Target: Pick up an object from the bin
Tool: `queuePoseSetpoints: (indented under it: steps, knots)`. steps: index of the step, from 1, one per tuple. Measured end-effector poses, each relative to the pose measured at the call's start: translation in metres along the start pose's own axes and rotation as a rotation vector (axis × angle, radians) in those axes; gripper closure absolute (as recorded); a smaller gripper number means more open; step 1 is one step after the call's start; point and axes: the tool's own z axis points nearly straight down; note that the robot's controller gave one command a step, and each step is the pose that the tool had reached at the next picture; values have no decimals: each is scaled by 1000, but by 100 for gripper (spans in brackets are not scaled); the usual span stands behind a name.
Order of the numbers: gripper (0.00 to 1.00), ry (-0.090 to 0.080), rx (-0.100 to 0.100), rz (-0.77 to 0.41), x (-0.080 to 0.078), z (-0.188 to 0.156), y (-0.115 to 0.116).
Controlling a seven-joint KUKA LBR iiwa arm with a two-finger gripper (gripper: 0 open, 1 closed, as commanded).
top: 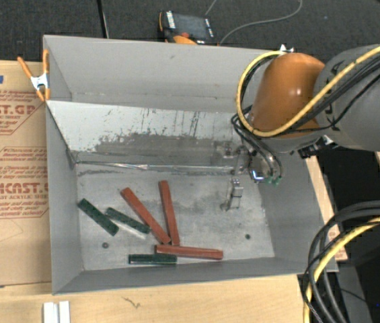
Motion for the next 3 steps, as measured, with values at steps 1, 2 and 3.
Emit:
queuePoseSetpoints:
  steps: [1,2,3]
  knots:
    - [0,6,-5,71,-2,55,75]
    - [0,7,-2,-54,86,95,147]
    - [100,6,-1,-48,82,91,144]
